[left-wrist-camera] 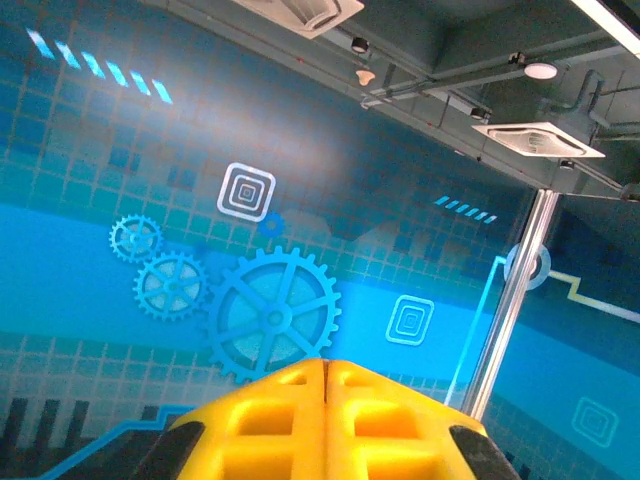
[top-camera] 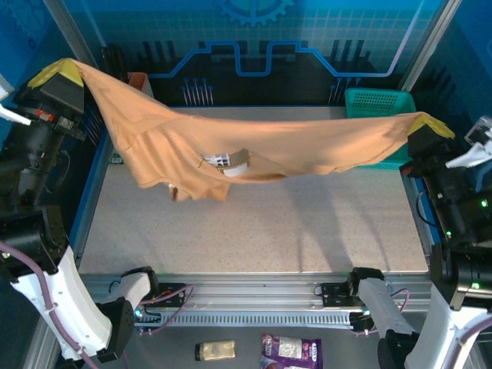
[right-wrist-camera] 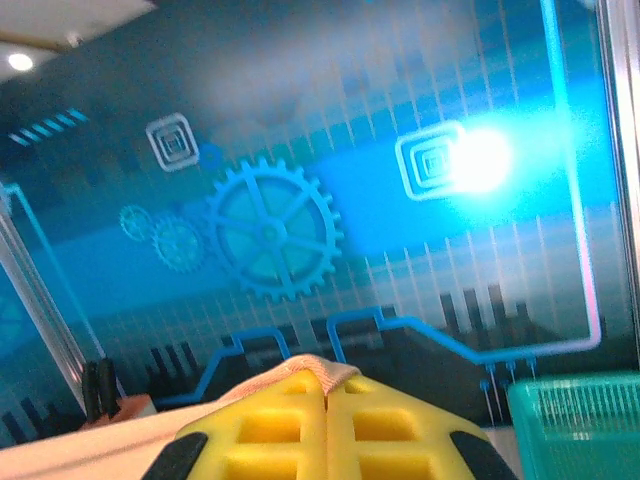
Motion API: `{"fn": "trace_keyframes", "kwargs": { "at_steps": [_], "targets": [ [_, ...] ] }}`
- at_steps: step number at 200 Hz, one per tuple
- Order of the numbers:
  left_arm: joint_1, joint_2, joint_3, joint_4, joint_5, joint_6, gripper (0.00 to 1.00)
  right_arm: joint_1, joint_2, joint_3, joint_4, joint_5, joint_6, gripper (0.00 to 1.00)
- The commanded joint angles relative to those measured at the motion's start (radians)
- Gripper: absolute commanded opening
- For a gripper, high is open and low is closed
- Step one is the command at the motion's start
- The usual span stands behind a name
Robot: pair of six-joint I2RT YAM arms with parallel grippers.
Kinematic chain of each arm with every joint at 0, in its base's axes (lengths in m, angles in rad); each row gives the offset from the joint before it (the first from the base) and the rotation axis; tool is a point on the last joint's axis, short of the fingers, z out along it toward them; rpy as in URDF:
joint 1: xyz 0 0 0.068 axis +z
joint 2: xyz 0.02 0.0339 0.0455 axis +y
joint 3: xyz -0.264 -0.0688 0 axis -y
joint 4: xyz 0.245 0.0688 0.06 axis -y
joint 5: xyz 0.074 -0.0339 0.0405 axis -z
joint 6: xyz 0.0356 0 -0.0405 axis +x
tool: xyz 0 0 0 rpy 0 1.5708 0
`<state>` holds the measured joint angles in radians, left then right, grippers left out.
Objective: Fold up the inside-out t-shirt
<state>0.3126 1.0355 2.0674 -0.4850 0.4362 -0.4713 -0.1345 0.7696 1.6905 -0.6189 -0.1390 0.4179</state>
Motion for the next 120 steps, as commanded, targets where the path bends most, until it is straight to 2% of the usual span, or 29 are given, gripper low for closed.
{"fn": "trace_keyframes", "kwargs": {
  "at_steps": [1, 35, 78, 98, 120],
  "targets": [
    [0.011, 0.013, 0.027, 0.001, -0.037, 0.026, 0.0, -0.015, 0.028, -0.008, 0.059, 0.028, -0.019, 0.0],
    [0.01, 0.068, -0.012, 0.026, -0.011, -0.014, 0.0, -0.016, 0.092, -0.016, 0.062, 0.036, -0.016, 0.0],
    [0.002, 0.165, -0.281, 0.276, 0.089, -0.188, 0.0, -0.016, 0.204, -0.203, 0.167, -0.028, 0.078, 0.0],
    [-0.058, 0.272, -0.311, 0.299, 0.118, -0.169, 0.0, -0.018, 0.263, -0.276, 0.243, -0.031, 0.104, 0.0],
    [-0.145, 0.431, -0.232, 0.29, 0.137, -0.131, 0.0, -0.037, 0.357, -0.314, 0.355, -0.03, 0.126, 0.0]
  ]
}}
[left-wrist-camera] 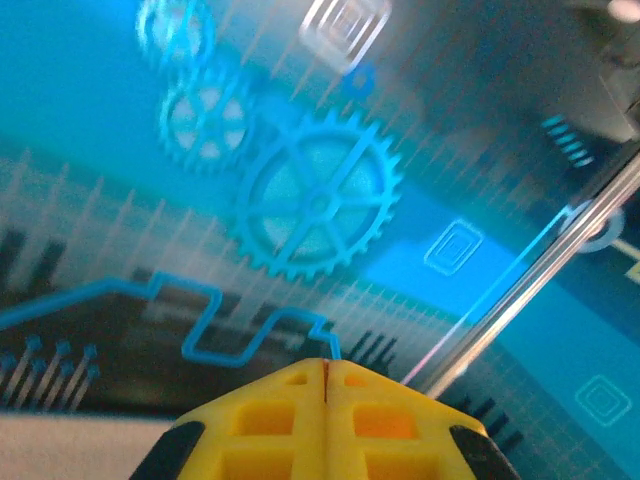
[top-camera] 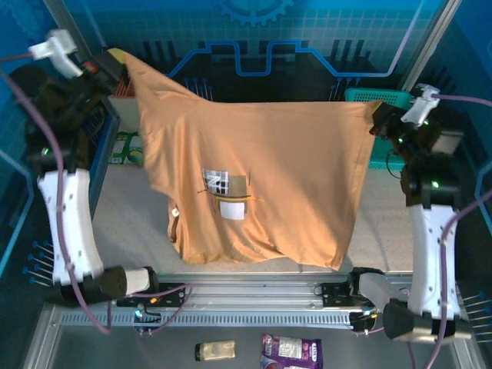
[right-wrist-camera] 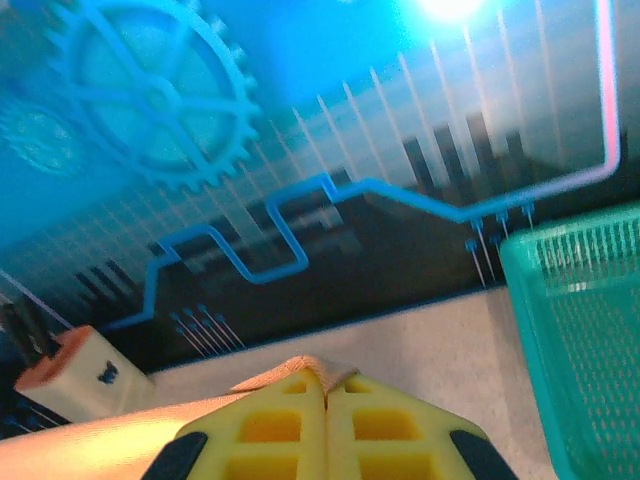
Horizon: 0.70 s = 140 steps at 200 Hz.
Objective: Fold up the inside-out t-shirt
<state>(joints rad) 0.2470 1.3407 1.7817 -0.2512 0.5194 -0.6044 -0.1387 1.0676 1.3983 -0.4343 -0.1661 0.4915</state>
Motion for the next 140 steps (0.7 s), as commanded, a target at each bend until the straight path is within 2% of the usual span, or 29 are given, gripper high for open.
{"fn": "trace_keyframes", "kwargs": {
  "at_steps": [1, 22, 37, 58, 67, 78, 88, 114, 140],
  "targets": [
    [-0.083, 0.136, 0.061, 0.056, 0.054, 0.003, 0.0, -0.034, 0.065, -0.019, 0.173, -0.006, 0.055, 0.0],
    [-0.139, 0.345, 0.303, 0.032, 0.092, -0.017, 0.0, -0.077, 0.172, 0.075, 0.221, -0.075, 0.115, 0.0],
    [-0.156, 0.514, 0.606, -0.003, 0.115, -0.062, 0.0, -0.109, 0.216, 0.164, 0.244, -0.115, 0.168, 0.0],
    [-0.154, 0.795, 1.1, -0.014, 0.106, -0.21, 0.0, -0.162, 0.238, 0.295, 0.244, -0.145, 0.202, 0.0],
    [-0.146, 0.868, 1.209, 0.078, 0.095, -0.308, 0.0, -0.191, 0.23, 0.336, 0.243, -0.163, 0.217, 0.0],
    [-0.128, 0.88, 1.183, 0.227, 0.089, -0.437, 0.0, -0.229, 0.208, 0.364, 0.247, -0.191, 0.235, 0.0],
    [-0.119, 0.849, 1.114, 0.281, 0.09, -0.463, 0.0, -0.262, 0.178, 0.371, 0.253, -0.234, 0.256, 0.0],
    [-0.117, 0.694, 0.821, 0.262, 0.105, -0.351, 0.0, -0.304, 0.053, 0.312, 0.291, -0.376, 0.265, 0.0],
    [-0.117, 0.604, 0.533, 0.183, 0.126, -0.241, 0.0, -0.262, -0.062, 0.172, 0.297, -0.578, 0.234, 0.0]
  ]
}}
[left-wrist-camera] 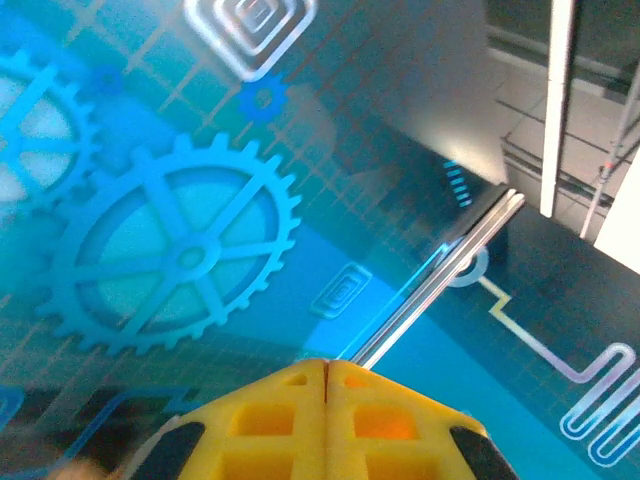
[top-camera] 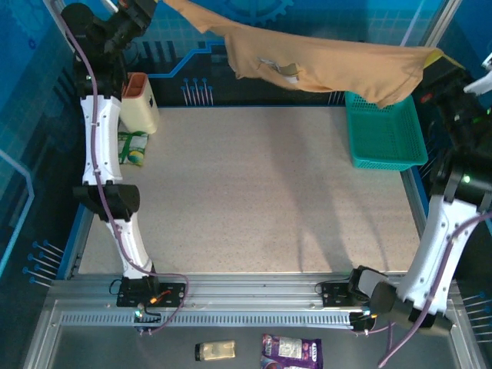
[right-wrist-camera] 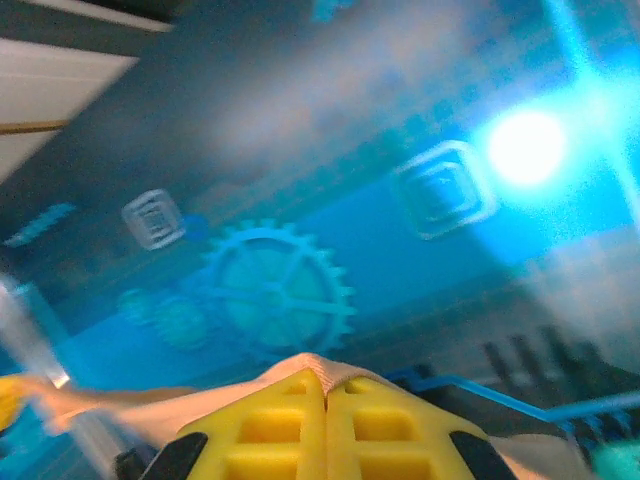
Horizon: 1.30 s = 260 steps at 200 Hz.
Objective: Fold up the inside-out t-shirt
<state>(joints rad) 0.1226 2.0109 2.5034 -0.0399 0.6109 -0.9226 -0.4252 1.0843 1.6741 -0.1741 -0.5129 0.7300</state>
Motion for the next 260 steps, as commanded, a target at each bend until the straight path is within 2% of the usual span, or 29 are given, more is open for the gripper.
{"fn": "trace_keyframes", "kwargs": {
  "at_steps": [1, 18, 33, 49, 63, 77, 91, 117, 127, 135, 145, 155, 171, 204, 223, 239, 260],
  "targets": [
    [0.007, -0.067, -0.199, -0.033, 0.037, 0.082, 0.0, 0.028, -0.082, -0.107, 0.036, -0.24, -0.006, 0.0],
    [0.006, -0.064, -0.347, -0.074, 0.084, 0.14, 0.0, 0.119, -0.144, -0.237, -0.009, -0.349, -0.059, 0.0],
    [0.004, -0.036, -0.457, -0.092, 0.128, 0.17, 0.0, 0.278, -0.189, -0.351, -0.1, -0.379, -0.15, 0.0],
    [-0.009, 0.02, -0.514, -0.159, 0.128, 0.251, 0.0, 0.534, -0.226, -0.482, -0.216, -0.256, -0.263, 0.0],
    [-0.023, 0.096, -0.506, -0.239, 0.101, 0.322, 0.0, 0.756, -0.207, -0.6, -0.203, -0.143, -0.263, 0.0],
    [-0.04, 0.189, -0.463, -0.296, 0.096, 0.349, 0.0, 0.957, -0.13, -0.682, -0.107, -0.043, -0.23, 0.0],
    [-0.061, 0.274, -0.409, -0.33, 0.097, 0.356, 0.0, 1.105, 0.015, -0.691, -0.02, 0.006, -0.214, 0.0],
    [-0.102, 0.378, -0.275, -0.433, 0.075, 0.403, 0.0, 1.266, 0.315, -0.538, 0.056, -0.013, -0.207, 0.0],
    [-0.112, 0.393, -0.24, -0.456, 0.067, 0.417, 0.04, 1.308, 0.418, -0.458, 0.075, -0.035, -0.204, 0.02],
    [-0.115, 0.391, -0.226, -0.464, 0.059, 0.421, 0.1, 1.333, 0.492, -0.392, 0.082, -0.047, -0.198, 0.09],
    [-0.115, 0.379, -0.215, -0.474, 0.044, 0.43, 0.18, 1.354, 0.57, -0.314, 0.079, -0.063, -0.195, 0.29],
    [-0.115, 0.358, -0.208, -0.493, 0.022, 0.45, 0.3, 1.365, 0.635, -0.244, 0.066, -0.075, -0.195, 0.44],
    [-0.112, 0.323, -0.188, -0.553, -0.015, 0.504, 0.39, 1.36, 0.686, -0.161, 0.025, -0.076, -0.208, 0.56],
    [-0.106, 0.226, -0.186, -0.685, -0.083, 0.608, 0.49, 1.273, 0.638, -0.179, -0.049, -0.06, -0.267, 0.61],
    [-0.106, 0.164, -0.219, -0.752, -0.136, 0.663, 0.57, 1.173, 0.588, -0.225, -0.119, -0.063, -0.312, 0.62],
    [-0.106, 0.126, -0.233, -0.815, -0.193, 0.706, 0.63, 1.09, 0.563, -0.239, -0.219, -0.015, -0.38, 0.63],
    [-0.106, 0.099, -0.235, -0.891, -0.259, 0.747, 0.66, 0.982, 0.577, -0.237, -0.308, -0.037, -0.443, 0.63]
  ]
}}
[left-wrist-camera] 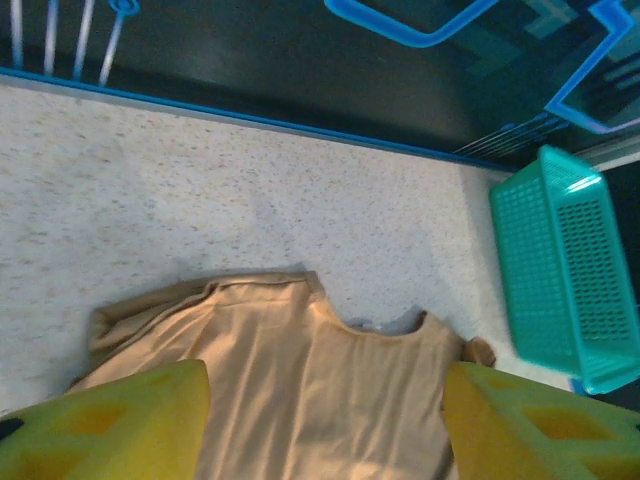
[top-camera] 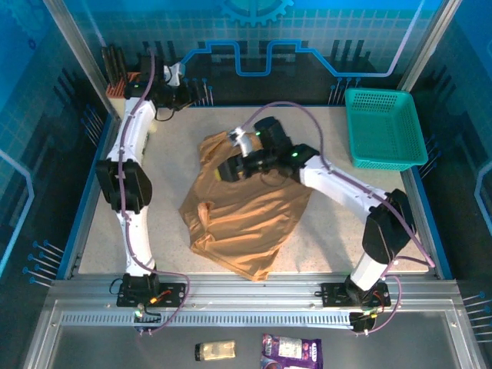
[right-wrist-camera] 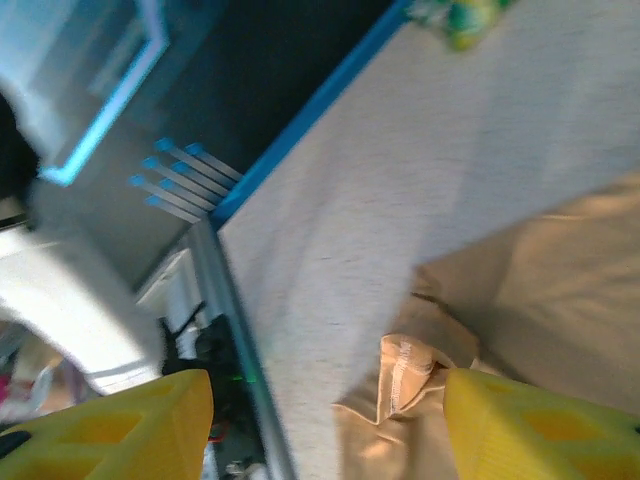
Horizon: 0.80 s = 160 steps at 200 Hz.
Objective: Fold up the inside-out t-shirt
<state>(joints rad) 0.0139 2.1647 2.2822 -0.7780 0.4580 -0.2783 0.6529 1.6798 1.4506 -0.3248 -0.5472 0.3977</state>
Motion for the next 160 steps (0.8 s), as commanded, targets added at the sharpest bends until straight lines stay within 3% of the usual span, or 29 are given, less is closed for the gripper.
{"fn": "trace_keyframes", "kwargs": {
  "at_steps": [1, 27, 55, 94, 127, 160],
  "targets": [
    [0.003, -0.056, -0.013, -0.156, -0.108, 0.104, 0.66, -0.1, -0.017, -0.013, -0.161, -0.004, -0.114, 0.63],
    [-0.013, -0.13, -0.08, -0.196, -0.111, 0.125, 0.65, -0.181, 0.034, 0.035, -0.289, 0.184, -0.168, 0.63],
    [-0.097, -0.331, -0.372, -0.1, -0.112, 0.112, 0.64, -0.263, 0.157, 0.124, -0.394, 0.405, -0.159, 0.62],
    [-0.311, -0.597, -0.881, 0.124, -0.164, -0.055, 0.62, -0.337, 0.354, 0.258, -0.438, 0.496, -0.154, 0.6],
    [-0.531, -0.639, -1.181, 0.285, -0.233, -0.238, 0.6, -0.401, 0.48, 0.37, -0.493, 0.526, -0.141, 0.59],
    [-0.555, -0.597, -1.363, 0.446, -0.235, -0.337, 0.6, -0.477, 0.511, 0.352, -0.52, 0.525, -0.113, 0.58]
  ]
}}
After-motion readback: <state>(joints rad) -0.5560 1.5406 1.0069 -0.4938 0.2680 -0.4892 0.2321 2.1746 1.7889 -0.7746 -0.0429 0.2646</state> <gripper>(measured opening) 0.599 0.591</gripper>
